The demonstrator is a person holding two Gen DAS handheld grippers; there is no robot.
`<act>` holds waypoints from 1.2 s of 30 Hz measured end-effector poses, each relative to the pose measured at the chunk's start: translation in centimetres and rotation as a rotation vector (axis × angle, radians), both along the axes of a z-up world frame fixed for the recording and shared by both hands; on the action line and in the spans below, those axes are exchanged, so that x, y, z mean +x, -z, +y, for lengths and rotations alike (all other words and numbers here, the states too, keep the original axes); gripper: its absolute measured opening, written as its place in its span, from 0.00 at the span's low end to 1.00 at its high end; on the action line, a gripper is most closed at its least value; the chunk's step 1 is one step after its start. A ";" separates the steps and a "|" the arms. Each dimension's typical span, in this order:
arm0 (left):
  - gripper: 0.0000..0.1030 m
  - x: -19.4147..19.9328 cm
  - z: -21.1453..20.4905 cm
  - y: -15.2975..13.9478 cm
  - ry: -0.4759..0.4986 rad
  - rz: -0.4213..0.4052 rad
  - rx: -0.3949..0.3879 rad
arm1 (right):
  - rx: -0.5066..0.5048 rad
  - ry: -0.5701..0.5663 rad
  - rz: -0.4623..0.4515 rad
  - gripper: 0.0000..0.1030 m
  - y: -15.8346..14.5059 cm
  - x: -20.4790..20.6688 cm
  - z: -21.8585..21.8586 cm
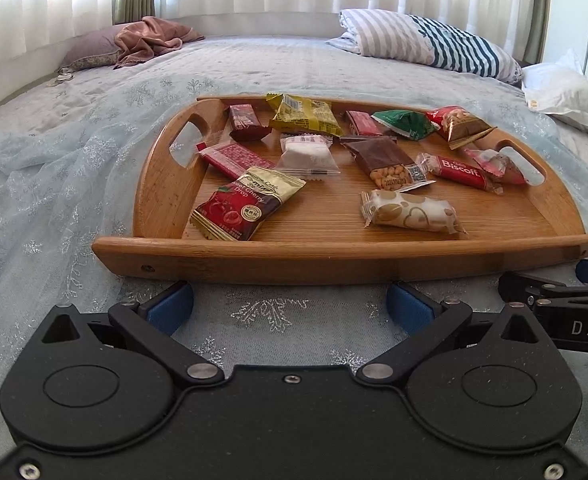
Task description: Organize snacks
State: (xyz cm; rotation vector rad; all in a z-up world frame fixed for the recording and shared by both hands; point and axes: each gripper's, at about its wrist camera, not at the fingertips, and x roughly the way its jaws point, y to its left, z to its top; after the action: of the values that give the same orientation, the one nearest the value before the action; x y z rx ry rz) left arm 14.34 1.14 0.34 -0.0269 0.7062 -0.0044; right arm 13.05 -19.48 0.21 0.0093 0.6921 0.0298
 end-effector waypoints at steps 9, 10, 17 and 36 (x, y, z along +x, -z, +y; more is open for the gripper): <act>1.00 0.0 0.0 0.1 -0.002 -0.006 -0.009 | -0.006 0.000 0.000 1.00 -0.1 0.5 0.1; 1.00 0.0 0.0 0.1 -0.003 -0.007 -0.009 | -0.003 0.001 -0.004 1.00 -0.1 0.5 0.0; 1.00 -0.3 0.3 0.3 -0.004 -0.027 -0.009 | 0.002 0.004 -0.037 1.00 0.6 -0.1 0.0; 1.00 -0.5 0.2 0.4 -0.004 -0.026 -0.001 | -0.014 0.004 -0.042 1.00 0.7 -0.2 0.3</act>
State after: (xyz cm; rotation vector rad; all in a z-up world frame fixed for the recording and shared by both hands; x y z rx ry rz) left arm 13.85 1.33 -0.10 -0.0292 0.6800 -0.0015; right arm 12.83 -19.18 -0.53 -0.0032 0.6505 0.0212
